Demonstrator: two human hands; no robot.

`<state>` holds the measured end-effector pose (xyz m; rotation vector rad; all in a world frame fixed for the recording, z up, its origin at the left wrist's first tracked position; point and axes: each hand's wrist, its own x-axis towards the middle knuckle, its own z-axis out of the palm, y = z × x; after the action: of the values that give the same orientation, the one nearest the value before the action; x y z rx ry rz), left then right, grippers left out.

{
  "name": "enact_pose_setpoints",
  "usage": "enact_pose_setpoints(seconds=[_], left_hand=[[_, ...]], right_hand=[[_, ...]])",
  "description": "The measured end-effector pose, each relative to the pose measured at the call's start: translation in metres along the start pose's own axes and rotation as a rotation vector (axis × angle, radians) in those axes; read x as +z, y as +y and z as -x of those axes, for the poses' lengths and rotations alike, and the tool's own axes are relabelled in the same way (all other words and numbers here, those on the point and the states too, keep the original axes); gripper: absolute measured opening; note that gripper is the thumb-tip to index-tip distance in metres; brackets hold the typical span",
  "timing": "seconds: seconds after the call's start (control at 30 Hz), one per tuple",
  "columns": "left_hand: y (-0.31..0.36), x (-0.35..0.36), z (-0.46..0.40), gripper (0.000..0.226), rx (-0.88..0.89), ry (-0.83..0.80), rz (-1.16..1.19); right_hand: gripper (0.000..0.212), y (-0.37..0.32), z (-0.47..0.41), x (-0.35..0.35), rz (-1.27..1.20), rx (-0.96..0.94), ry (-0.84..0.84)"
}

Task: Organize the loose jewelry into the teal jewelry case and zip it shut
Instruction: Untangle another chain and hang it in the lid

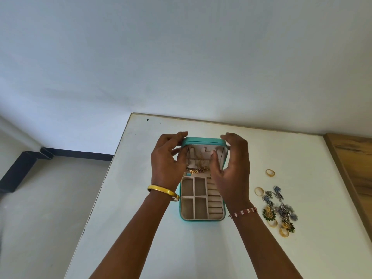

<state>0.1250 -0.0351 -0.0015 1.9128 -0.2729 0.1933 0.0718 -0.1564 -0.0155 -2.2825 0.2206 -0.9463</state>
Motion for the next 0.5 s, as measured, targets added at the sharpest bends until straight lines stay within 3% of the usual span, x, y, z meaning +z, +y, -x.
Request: enact_pose_setpoints(seconds=[0.17, 0.5], left_hand=[[-0.002, -0.003, 0.006, 0.034, -0.031, -0.026, 0.035], [-0.024, -0.006, 0.036, 0.035, -0.256, -0.137, -0.041]], right_hand=[[0.036, 0.002, 0.011, -0.005, -0.254, 0.345, -0.038], [0.029, 0.004, 0.025, -0.013, -0.277, 0.579, -0.103]])
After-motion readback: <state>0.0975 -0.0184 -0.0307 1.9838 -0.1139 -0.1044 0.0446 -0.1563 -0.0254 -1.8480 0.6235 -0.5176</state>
